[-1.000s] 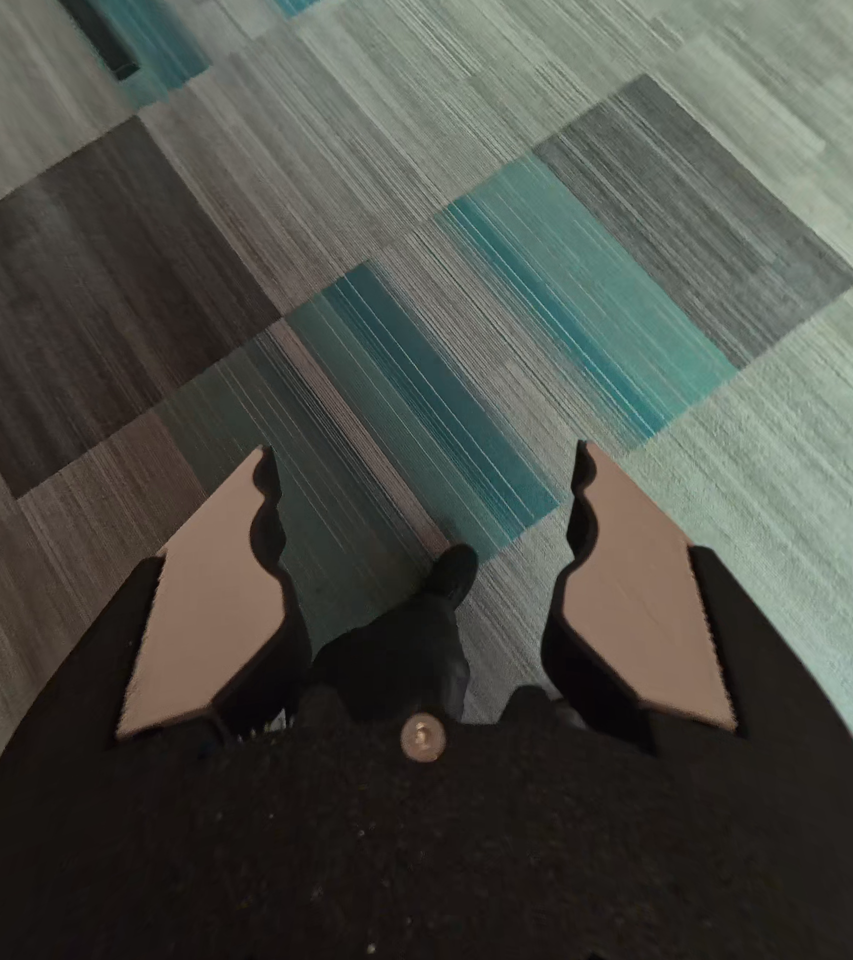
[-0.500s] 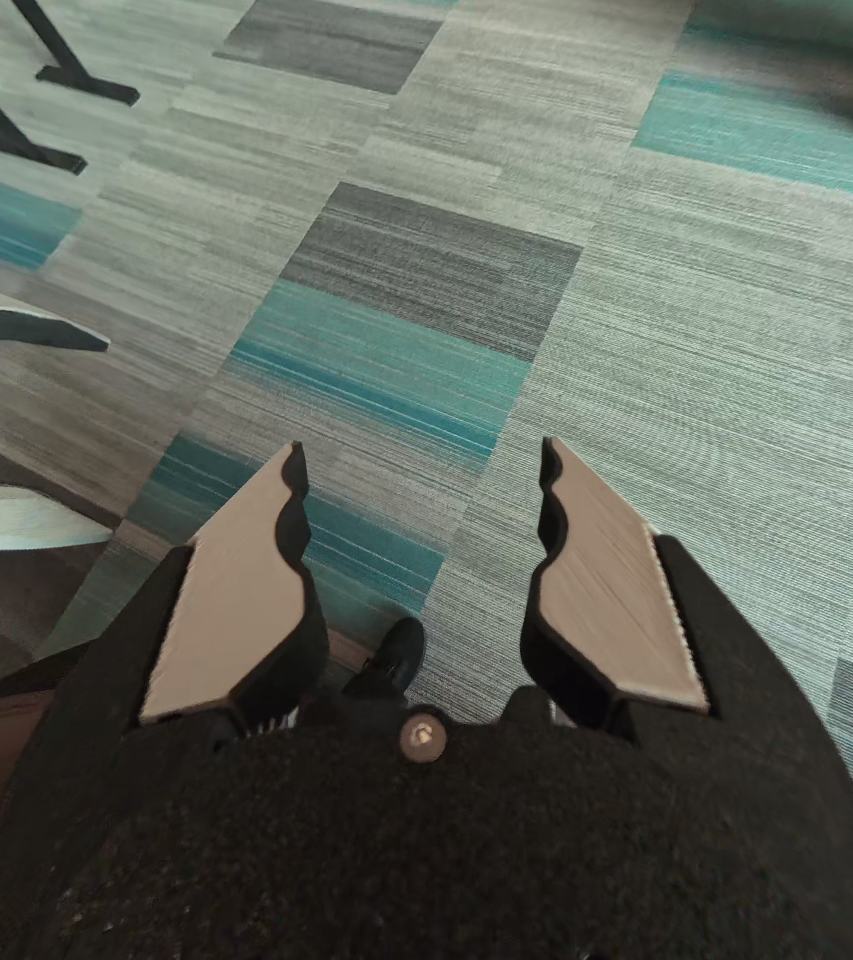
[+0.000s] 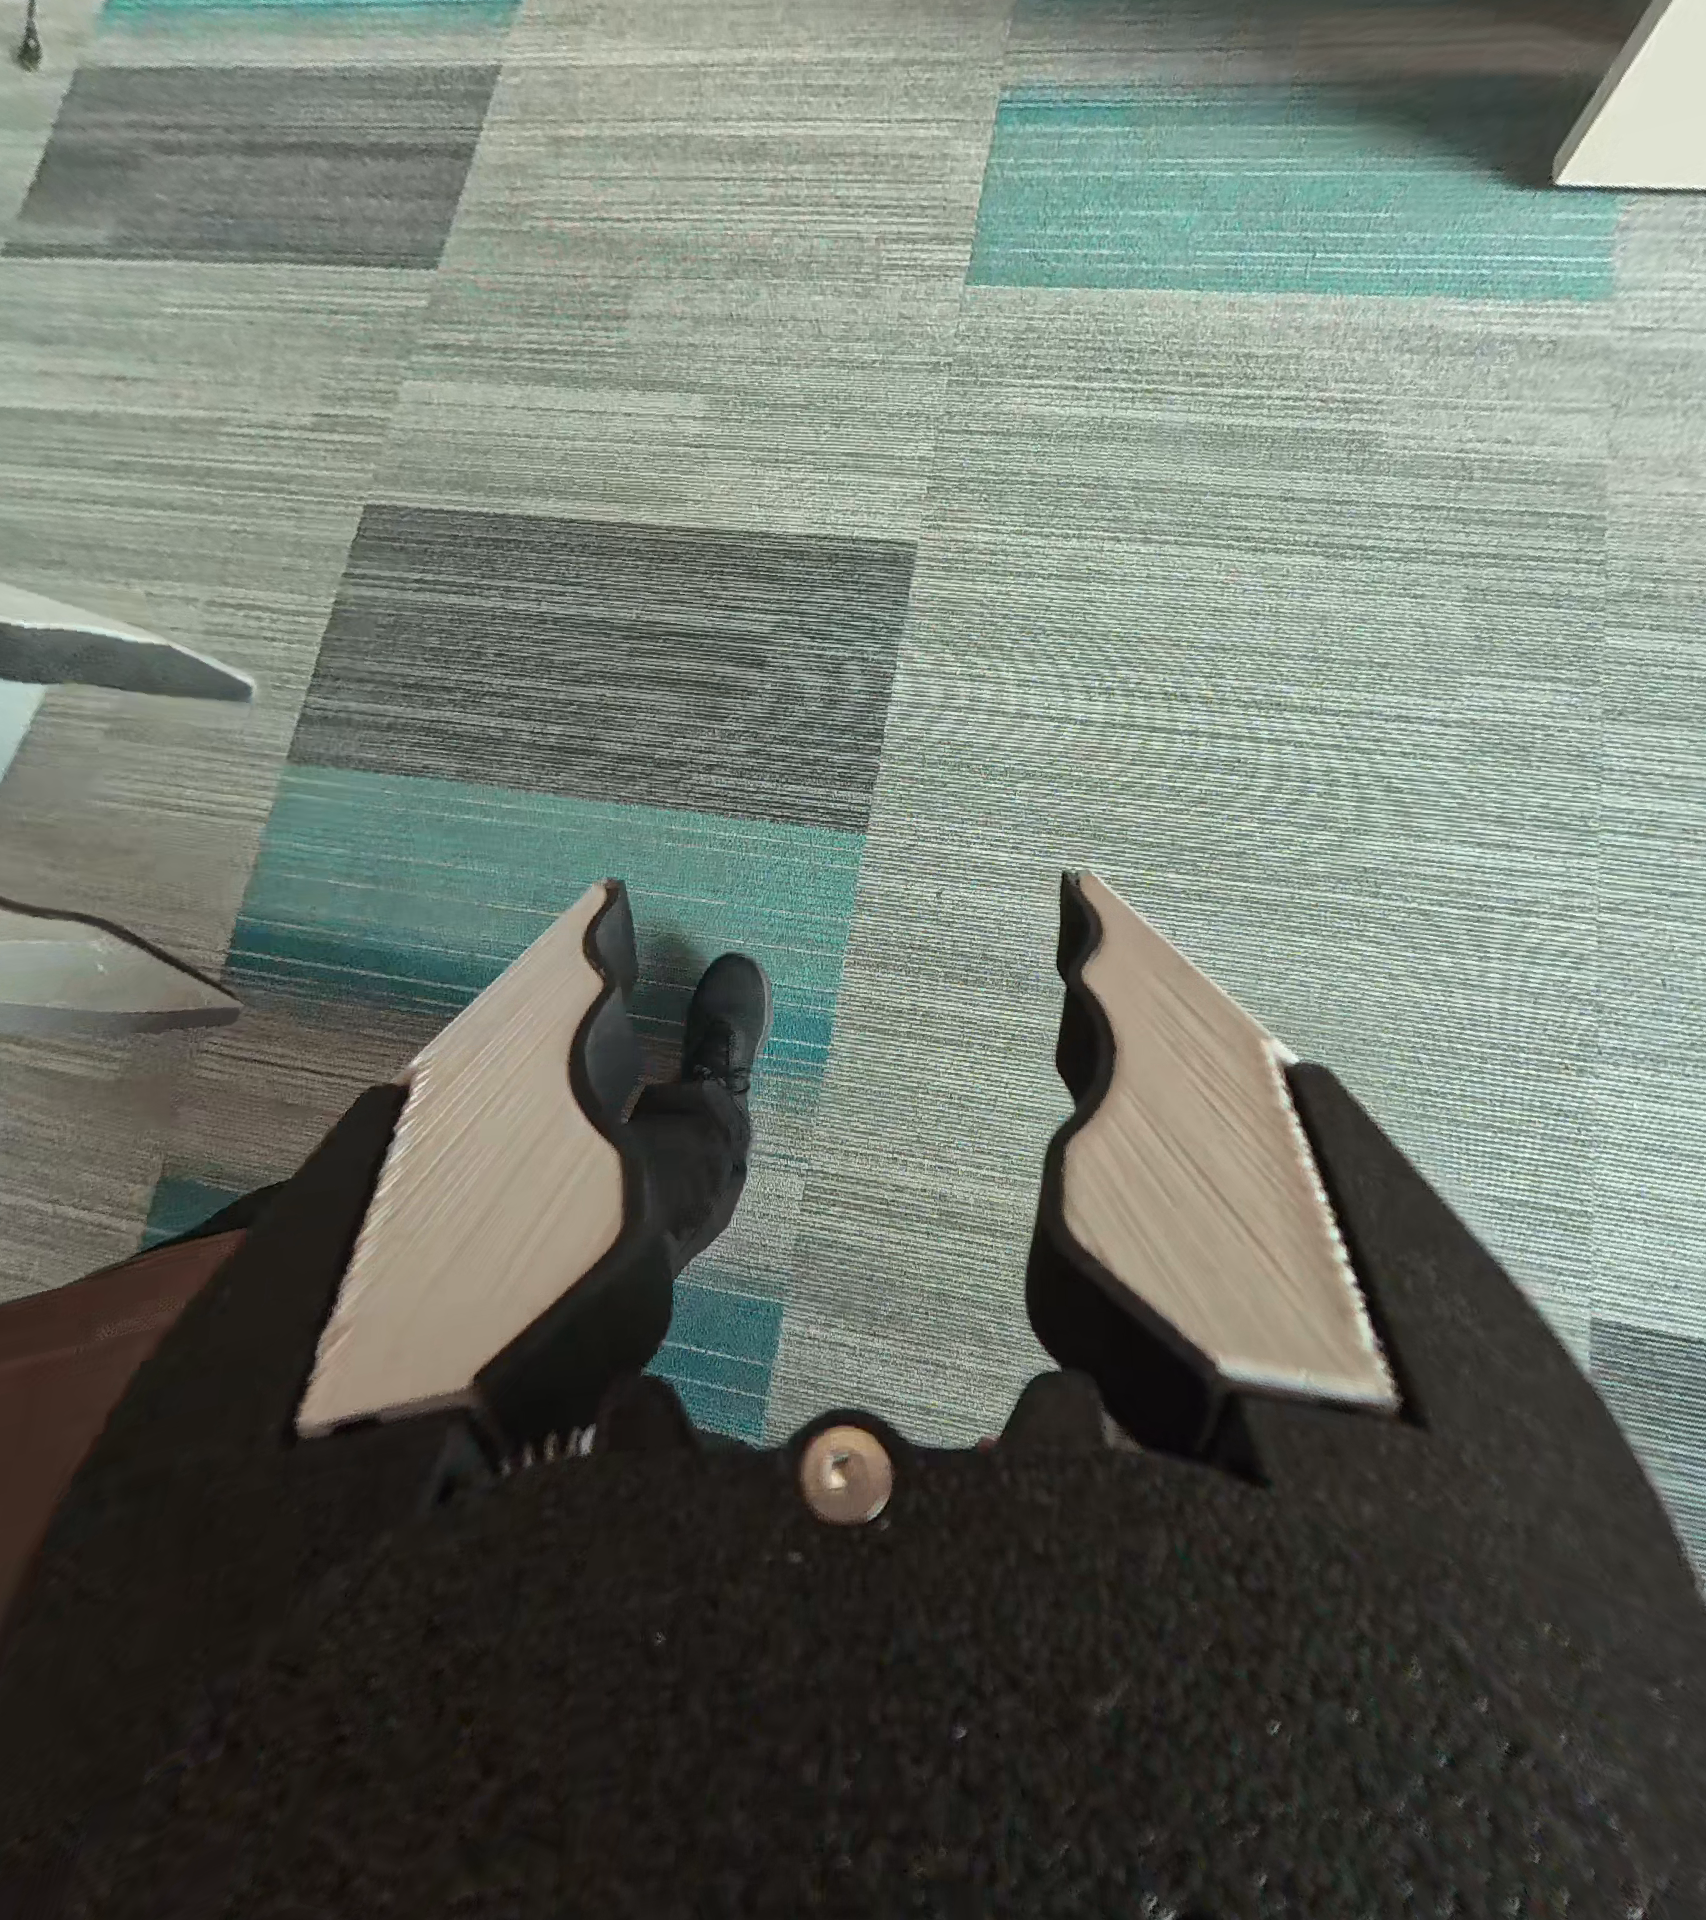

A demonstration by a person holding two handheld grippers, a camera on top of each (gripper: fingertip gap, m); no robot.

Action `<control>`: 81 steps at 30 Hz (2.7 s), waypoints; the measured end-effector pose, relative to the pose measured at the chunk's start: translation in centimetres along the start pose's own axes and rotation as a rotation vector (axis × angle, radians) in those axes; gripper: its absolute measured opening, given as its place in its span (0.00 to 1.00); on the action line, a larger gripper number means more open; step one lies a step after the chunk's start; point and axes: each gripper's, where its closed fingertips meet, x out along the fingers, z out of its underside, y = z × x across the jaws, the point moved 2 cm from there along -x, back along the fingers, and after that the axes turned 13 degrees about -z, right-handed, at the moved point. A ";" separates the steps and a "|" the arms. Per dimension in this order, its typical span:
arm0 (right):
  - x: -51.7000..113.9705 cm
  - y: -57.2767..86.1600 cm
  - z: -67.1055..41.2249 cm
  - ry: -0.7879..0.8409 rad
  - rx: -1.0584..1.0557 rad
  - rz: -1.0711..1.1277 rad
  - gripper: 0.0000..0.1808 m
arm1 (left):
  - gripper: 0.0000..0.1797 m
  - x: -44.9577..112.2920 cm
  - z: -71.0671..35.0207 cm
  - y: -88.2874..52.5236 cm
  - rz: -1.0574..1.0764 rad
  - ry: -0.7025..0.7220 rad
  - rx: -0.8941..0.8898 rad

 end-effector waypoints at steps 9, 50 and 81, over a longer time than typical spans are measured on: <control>12.1 13.2 -17.2 0.027 0.139 0.103 0.44 | 0.56 10.1 -26.0 -18.6 0.036 0.080 0.187; 91.3 106.5 -128.8 0.327 0.004 0.074 0.47 | 0.45 84.7 -134.4 -98.8 0.082 0.052 0.133; 129.1 140.2 -184.0 -0.286 -0.585 -0.480 0.64 | 0.49 112.0 -191.5 -151.8 -0.766 0.267 -0.525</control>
